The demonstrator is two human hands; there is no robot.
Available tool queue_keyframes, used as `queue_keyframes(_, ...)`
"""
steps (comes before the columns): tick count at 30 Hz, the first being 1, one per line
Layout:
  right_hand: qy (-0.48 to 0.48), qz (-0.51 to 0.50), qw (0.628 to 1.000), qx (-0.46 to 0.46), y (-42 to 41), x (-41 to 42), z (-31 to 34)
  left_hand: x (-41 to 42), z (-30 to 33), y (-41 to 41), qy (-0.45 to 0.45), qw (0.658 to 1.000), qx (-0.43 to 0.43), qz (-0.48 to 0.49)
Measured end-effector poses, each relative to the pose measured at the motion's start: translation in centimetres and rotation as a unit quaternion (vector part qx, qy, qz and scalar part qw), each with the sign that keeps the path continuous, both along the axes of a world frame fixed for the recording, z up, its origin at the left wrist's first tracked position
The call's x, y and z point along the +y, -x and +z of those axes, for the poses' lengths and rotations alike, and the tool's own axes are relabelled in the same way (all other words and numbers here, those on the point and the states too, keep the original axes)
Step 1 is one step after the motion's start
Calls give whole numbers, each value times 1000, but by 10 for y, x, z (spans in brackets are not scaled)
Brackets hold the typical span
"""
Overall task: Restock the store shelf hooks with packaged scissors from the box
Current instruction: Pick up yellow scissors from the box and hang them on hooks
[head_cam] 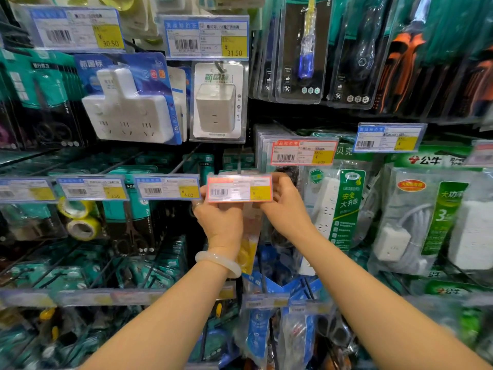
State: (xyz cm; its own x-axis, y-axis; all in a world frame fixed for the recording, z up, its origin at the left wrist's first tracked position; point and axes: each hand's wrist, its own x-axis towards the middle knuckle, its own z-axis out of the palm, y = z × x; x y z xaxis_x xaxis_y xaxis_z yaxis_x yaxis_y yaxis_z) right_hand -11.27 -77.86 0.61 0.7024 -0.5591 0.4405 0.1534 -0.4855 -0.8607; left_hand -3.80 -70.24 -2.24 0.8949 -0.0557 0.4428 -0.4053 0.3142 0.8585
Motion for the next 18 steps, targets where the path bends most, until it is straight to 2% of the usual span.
queue_keyframes(3, -7, -2, 1000, -2, 8, 0, -9, 2, -1, -1, -17, 999, -37, 6)
queue_keyframes(9, -3, -52, 999, 9, 20, 6, -29, -2, -6, -1, 26, 998, -50, 8)
queue_keyframes(12, 10, -69, 997, 22, 26, 11, -35, -5, -10, -2, 26, 995, -94, 5)
queue_keyframes(18, 11, -101, 994, 40, 26, 22, -37, -8, -9, -12, 53, 995, -80, -33)
